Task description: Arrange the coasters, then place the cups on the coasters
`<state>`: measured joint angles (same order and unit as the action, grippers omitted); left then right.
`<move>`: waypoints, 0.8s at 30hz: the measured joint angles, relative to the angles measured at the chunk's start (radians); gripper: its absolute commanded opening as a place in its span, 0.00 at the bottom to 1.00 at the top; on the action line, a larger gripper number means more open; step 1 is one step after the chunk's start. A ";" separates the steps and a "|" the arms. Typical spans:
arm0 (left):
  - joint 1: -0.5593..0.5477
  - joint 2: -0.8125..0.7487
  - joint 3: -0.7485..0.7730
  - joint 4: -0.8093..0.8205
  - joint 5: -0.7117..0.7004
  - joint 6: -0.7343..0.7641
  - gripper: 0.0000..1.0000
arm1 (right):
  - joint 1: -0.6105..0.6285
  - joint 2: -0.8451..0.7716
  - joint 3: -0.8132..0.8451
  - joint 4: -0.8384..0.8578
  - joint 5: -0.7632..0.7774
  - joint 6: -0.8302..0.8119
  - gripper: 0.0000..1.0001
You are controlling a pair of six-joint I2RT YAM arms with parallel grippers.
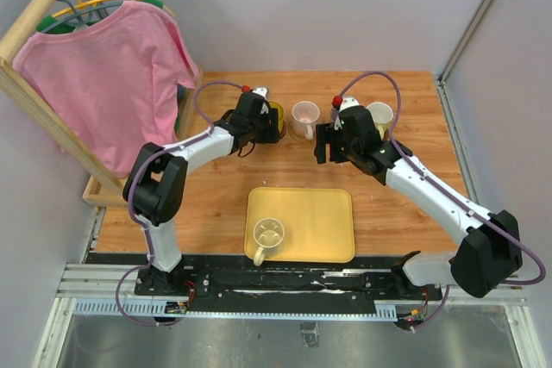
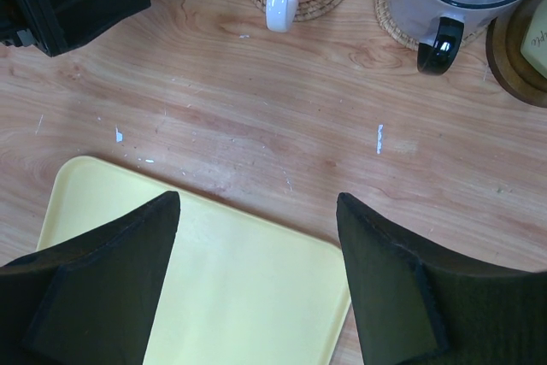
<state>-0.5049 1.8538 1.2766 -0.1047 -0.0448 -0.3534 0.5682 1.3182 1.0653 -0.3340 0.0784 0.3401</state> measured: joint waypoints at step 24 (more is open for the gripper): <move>-0.016 -0.158 -0.137 -0.026 -0.069 0.002 0.93 | 0.000 -0.002 -0.003 0.000 0.001 0.000 0.76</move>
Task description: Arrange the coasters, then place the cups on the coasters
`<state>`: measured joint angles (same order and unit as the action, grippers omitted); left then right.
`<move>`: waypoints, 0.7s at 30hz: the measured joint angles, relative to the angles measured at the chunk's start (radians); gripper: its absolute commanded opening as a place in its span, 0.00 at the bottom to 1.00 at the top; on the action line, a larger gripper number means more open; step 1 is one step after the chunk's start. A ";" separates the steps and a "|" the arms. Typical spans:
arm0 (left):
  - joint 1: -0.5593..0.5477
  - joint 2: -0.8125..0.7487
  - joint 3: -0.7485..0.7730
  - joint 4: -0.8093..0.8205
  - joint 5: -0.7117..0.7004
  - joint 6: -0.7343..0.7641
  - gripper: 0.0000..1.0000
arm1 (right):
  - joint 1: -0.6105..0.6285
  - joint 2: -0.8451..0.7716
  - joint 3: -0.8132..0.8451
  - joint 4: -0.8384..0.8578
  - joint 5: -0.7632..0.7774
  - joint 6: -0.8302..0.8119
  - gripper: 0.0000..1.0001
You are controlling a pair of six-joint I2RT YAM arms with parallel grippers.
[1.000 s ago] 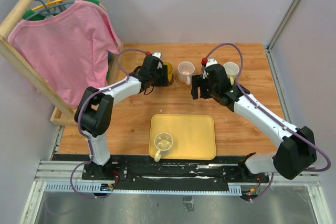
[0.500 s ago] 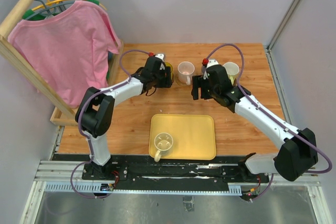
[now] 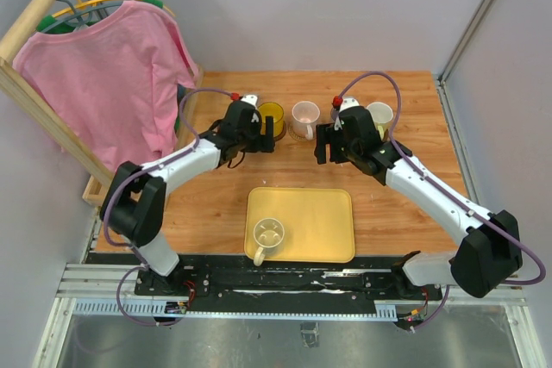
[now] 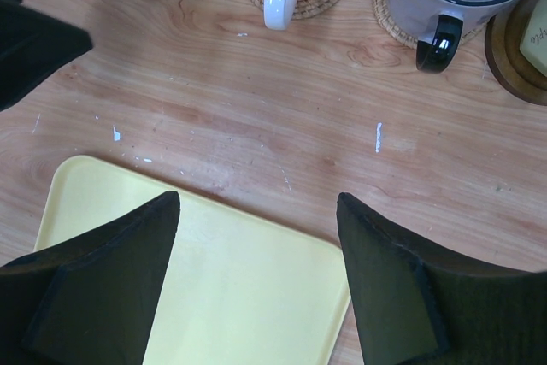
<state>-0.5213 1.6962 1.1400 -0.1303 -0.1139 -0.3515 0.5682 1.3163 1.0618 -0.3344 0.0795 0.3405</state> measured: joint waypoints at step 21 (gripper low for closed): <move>-0.211 -0.702 -0.291 -0.335 0.264 0.094 1.00 | -0.141 -0.037 -0.040 -0.004 0.018 0.032 0.89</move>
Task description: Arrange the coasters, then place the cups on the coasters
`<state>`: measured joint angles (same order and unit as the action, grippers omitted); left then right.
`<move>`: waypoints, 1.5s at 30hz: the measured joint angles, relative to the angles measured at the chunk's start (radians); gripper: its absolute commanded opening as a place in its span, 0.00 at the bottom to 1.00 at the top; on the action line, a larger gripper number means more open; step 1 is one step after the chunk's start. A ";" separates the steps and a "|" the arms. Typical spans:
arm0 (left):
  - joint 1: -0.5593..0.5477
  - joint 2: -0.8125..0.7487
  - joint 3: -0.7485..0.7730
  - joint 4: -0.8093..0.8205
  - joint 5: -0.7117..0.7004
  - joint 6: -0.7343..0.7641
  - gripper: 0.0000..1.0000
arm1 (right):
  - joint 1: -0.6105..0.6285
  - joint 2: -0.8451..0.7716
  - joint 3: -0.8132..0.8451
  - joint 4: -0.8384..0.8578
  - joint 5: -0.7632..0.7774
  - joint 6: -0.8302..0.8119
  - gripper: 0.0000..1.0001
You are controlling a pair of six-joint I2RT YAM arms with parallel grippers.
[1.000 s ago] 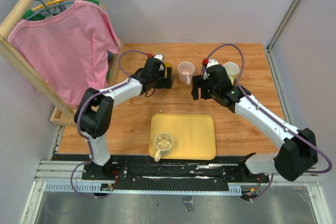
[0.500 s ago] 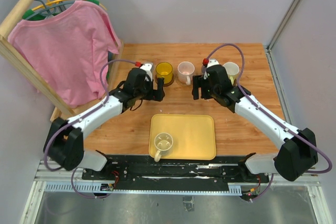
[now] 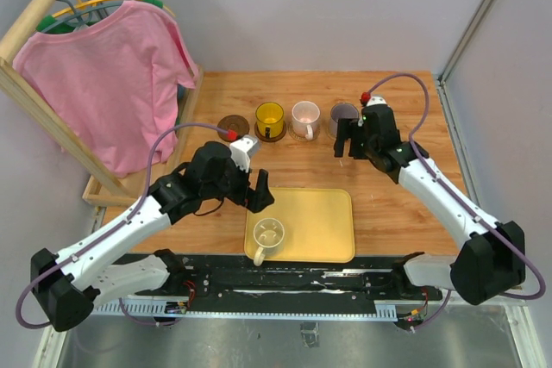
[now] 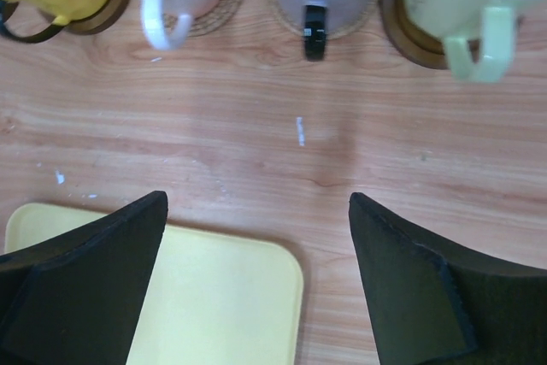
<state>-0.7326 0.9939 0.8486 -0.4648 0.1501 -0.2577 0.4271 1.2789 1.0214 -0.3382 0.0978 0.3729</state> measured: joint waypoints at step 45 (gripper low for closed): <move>-0.483 -0.021 -0.225 -0.155 -0.322 -0.500 0.77 | -0.153 -0.427 -0.361 -0.007 -0.020 0.027 0.96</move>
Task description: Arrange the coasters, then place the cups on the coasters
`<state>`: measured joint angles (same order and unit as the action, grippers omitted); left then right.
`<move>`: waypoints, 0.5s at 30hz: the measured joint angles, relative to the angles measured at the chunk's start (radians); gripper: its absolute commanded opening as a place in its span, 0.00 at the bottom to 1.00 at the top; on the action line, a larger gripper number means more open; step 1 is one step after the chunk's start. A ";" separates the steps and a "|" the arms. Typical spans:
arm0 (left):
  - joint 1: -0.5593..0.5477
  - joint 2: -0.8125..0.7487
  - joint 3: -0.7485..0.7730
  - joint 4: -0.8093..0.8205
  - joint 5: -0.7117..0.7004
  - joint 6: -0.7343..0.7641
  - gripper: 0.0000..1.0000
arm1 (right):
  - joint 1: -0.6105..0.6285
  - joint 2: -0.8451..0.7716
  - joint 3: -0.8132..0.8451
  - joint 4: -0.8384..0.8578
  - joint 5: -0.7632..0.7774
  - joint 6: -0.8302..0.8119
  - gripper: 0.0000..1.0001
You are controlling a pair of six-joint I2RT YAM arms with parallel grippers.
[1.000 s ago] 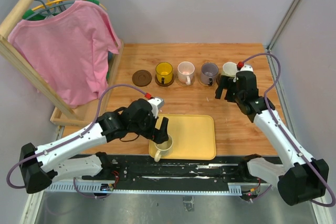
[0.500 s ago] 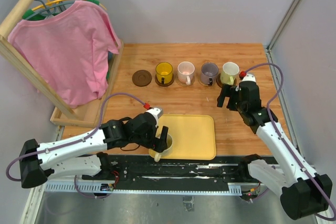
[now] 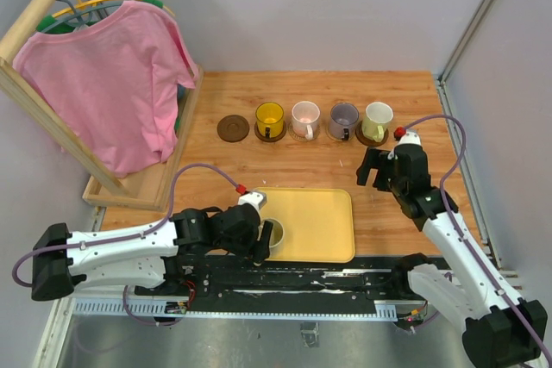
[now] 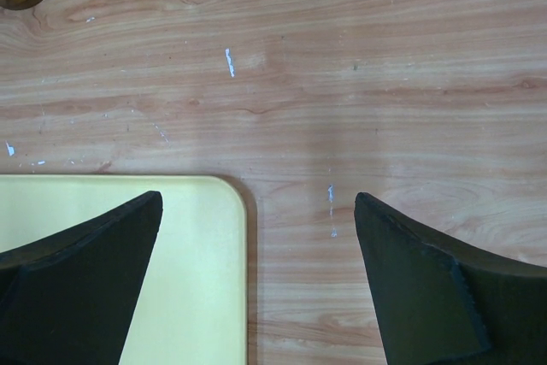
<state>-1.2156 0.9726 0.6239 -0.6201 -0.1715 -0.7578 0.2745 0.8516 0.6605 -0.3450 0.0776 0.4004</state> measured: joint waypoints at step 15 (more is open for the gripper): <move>-0.025 0.026 -0.029 0.097 -0.008 0.004 0.32 | 0.000 -0.076 -0.039 -0.017 -0.009 0.019 0.96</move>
<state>-1.2404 0.9989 0.5953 -0.5232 -0.1799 -0.7540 0.2741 0.7757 0.6212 -0.3618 0.0689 0.4198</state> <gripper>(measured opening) 0.418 0.959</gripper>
